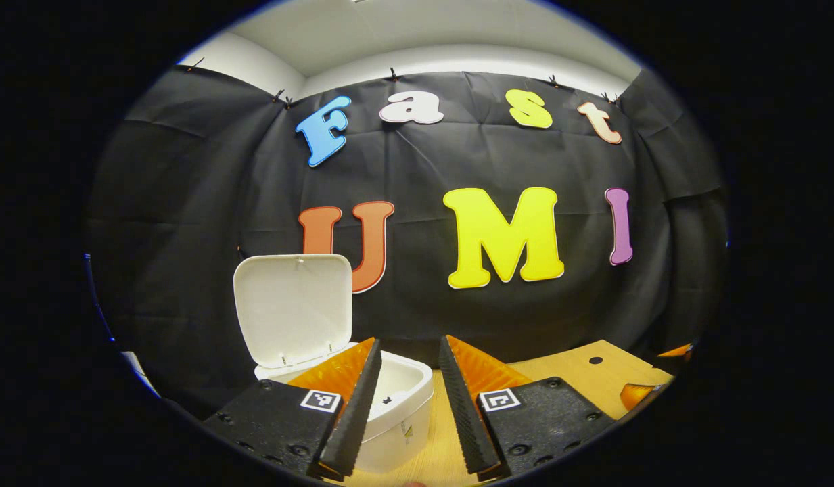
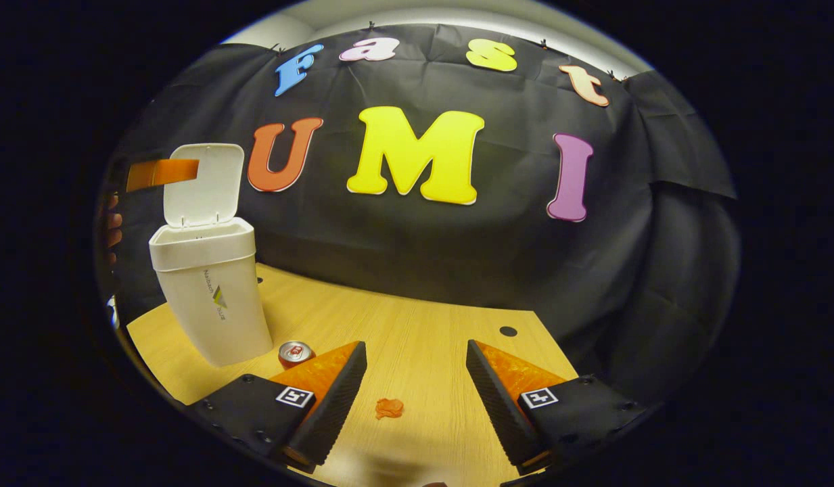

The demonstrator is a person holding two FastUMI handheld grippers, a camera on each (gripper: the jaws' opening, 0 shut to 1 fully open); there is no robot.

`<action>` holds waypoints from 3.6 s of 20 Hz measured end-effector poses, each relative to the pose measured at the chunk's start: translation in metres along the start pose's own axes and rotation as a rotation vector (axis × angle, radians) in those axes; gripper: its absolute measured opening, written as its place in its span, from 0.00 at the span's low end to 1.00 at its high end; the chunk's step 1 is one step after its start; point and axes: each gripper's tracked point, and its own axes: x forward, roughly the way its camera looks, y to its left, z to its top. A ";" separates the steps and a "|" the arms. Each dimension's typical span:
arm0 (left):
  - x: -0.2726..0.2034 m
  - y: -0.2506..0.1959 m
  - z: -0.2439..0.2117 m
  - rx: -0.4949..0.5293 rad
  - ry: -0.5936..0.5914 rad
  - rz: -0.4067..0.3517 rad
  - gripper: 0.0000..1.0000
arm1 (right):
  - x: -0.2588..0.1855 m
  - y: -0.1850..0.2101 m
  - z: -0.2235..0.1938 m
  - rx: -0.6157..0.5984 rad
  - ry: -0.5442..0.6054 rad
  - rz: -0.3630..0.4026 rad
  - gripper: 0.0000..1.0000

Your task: Press the lid of the desktop garbage bin to open it, pick up the crumpled paper on the desktop and throw it into the bin, then pick up the pop can on the desktop and drop it into the bin, and finally close the garbage bin lid.

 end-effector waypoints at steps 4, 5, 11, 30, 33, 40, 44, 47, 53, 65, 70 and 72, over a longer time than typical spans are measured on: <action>-0.001 -0.001 -0.001 0.002 0.016 0.000 0.84 | 0.026 0.006 -0.037 0.006 0.114 0.019 0.95; -0.002 0.001 0.000 0.000 0.014 0.007 0.90 | 0.033 0.005 -0.046 0.008 0.140 0.020 0.95; -0.009 0.006 0.009 0.010 -0.020 0.028 0.97 | 0.072 0.016 -0.111 -0.002 0.334 0.054 0.95; -0.015 0.000 -0.002 -0.021 0.022 -0.001 0.97 | 0.120 0.035 -0.202 0.080 0.644 0.101 0.87; -0.016 0.000 -0.005 -0.025 0.030 0.000 0.97 | 0.119 0.030 -0.203 0.103 0.650 0.090 0.58; -0.024 0.000 -0.005 -0.025 0.032 0.003 0.97 | 0.111 0.020 -0.189 0.150 0.615 0.067 0.19; -0.031 0.001 -0.008 -0.035 0.038 0.003 0.97 | 0.098 0.022 -0.150 0.135 0.509 0.082 0.16; -0.034 0.004 -0.010 -0.046 0.047 0.004 0.97 | 0.086 0.035 -0.110 0.123 0.412 0.106 0.19; -0.039 0.014 -0.010 -0.058 0.048 0.011 0.97 | 0.063 0.073 -0.021 0.070 0.217 0.213 0.19; -0.040 0.054 -0.014 -0.054 0.048 0.042 0.97 | 0.035 0.176 0.117 -0.002 -0.076 0.396 0.18; -0.045 0.080 -0.012 -0.035 0.041 0.061 0.97 | 0.033 0.232 0.156 -0.022 -0.148 0.478 0.19; -0.049 0.093 -0.013 -0.029 0.041 0.079 0.97 | 0.033 0.254 0.166 -0.038 -0.167 0.507 0.18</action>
